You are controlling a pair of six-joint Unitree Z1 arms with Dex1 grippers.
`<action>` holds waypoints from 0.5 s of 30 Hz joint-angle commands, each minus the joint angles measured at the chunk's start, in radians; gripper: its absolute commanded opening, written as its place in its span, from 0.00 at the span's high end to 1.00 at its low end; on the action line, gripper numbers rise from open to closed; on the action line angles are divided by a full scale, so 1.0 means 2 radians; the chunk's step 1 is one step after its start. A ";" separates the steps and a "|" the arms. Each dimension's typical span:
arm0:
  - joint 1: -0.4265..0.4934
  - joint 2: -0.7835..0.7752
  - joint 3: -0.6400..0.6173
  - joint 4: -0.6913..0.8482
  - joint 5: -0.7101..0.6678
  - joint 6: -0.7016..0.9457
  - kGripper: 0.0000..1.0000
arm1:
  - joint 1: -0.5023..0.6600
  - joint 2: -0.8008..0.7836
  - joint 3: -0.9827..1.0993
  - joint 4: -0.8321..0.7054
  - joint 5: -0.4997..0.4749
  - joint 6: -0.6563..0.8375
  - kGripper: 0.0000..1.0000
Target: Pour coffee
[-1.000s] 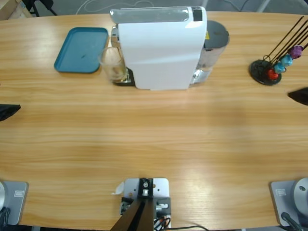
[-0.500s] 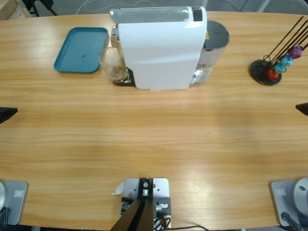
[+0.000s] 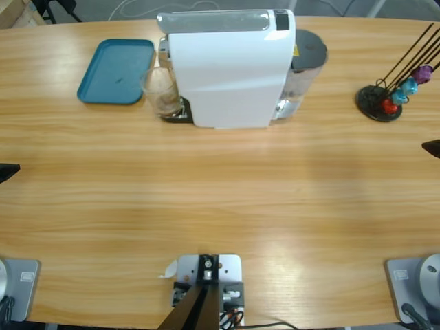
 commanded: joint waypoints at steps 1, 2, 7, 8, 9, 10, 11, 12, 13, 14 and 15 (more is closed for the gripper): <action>-0.007 0.027 -0.019 0.049 0.002 -0.009 0.00 | 0.004 0.003 0.048 -0.065 -0.010 0.002 0.00; -0.007 0.016 -0.016 0.046 0.004 -0.009 0.00 | 0.004 0.009 0.046 -0.064 -0.010 0.003 0.00; -0.007 -0.028 -0.001 0.035 0.029 -0.015 0.00 | 0.004 0.022 0.042 -0.063 -0.010 0.003 0.00; -0.008 -0.025 -0.001 0.035 0.029 -0.015 0.00 | 0.004 0.019 0.043 -0.063 -0.010 0.003 0.00; -0.008 -0.020 -0.002 0.035 0.029 -0.015 0.00 | 0.004 0.016 0.044 -0.063 -0.010 0.003 0.00; -0.008 -0.012 -0.005 0.035 0.029 -0.015 0.00 | 0.004 0.014 0.045 -0.064 -0.010 0.003 0.00; -0.007 -0.004 -0.007 0.036 0.029 -0.015 0.00 | 0.004 0.016 0.044 -0.064 -0.010 0.003 0.00; -0.008 0.001 -0.008 0.036 0.028 -0.015 0.00 | 0.004 0.020 0.043 -0.064 -0.009 0.003 0.00; -0.008 0.004 -0.009 0.037 0.028 -0.015 0.00 | 0.004 0.023 0.042 -0.064 -0.009 0.003 0.00; -0.008 0.004 -0.010 0.037 0.028 -0.015 0.00 | 0.004 0.028 0.041 -0.063 -0.010 0.003 0.00; -0.008 0.002 -0.009 0.037 0.028 -0.015 0.00 | 0.004 0.034 0.039 -0.063 -0.010 0.003 0.00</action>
